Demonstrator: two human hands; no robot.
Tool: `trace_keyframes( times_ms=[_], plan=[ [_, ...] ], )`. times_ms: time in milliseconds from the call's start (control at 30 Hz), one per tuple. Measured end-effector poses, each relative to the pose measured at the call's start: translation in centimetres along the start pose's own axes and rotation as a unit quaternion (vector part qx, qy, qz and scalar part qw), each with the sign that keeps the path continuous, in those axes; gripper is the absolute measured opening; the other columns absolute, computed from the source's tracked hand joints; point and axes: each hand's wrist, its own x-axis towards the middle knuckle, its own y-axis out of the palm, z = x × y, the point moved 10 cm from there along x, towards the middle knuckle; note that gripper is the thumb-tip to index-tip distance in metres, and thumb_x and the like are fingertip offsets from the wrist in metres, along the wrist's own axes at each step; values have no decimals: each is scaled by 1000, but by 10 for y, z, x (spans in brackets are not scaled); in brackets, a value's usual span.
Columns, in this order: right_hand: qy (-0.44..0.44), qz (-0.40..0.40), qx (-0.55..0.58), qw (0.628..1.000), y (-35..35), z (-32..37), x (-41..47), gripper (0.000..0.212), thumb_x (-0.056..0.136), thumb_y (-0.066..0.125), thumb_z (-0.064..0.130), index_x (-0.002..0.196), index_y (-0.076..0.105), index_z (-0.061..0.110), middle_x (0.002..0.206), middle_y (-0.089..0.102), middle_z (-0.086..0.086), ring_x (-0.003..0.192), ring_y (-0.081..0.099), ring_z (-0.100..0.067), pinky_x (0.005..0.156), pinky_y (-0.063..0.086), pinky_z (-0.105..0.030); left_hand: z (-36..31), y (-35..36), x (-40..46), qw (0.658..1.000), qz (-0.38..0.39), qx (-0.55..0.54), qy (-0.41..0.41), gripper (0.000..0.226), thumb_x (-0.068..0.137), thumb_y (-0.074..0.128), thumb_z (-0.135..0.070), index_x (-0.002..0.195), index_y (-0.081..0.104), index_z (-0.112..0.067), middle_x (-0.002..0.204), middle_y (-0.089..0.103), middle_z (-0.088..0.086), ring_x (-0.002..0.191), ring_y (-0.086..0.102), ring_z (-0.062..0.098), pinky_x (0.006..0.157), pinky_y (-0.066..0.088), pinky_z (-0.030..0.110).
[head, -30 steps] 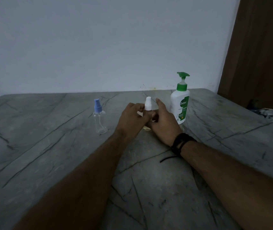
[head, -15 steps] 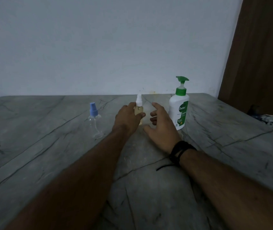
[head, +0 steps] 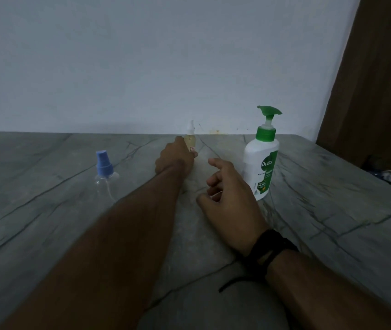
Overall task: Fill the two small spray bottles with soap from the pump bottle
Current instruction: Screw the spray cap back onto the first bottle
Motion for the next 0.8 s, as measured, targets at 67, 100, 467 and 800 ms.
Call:
trace_keyframes(
  times_ms=[67, 100, 467, 800],
  plan=[
    [0, -6, 3, 1000, -1, -1, 0, 60, 87, 68, 24, 141, 42, 30, 105, 54, 11, 90, 58, -3, 77, 46, -12, 1, 3, 10, 1000, 5, 9, -6, 52, 84, 65, -45, 125, 47, -18, 120, 56, 9, 108, 55, 30, 91, 46, 47],
    [0, -7, 3, 1000, -1, -2, 0, 59, 87, 69, 23, 140, 44, 29, 105, 54, 11, 90, 58, -4, 76, 46, -13, 1, 4, 14, 1000, 6, 15, -9, 53, 84, 66, -45, 124, 46, -18, 120, 56, 9, 108, 55, 30, 91, 46, 46],
    [-3, -16, 7, 1000, -3, 0, 1, 38, 85, 68, 17, 118, 53, 27, 93, 56, 10, 79, 57, -3, 67, 43, -6, 3, 7, 17, 998, -13, 51, -21, 64, 81, 70, -43, 126, 36, -14, 124, 51, 11, 115, 50, 32, 90, 43, 47],
    [15, -18, 4, 1000, -10, 7, -1, 5, 88, 63, 11, 89, 59, 12, 85, 63, 1, 80, 59, -15, 74, 51, -29, -35, -12, -87, 988, 24, 118, 100, 34, 93, 52, -20, 123, 38, -10, 123, 40, 13, 105, 49, 32, 85, 46, 48]
  ],
)
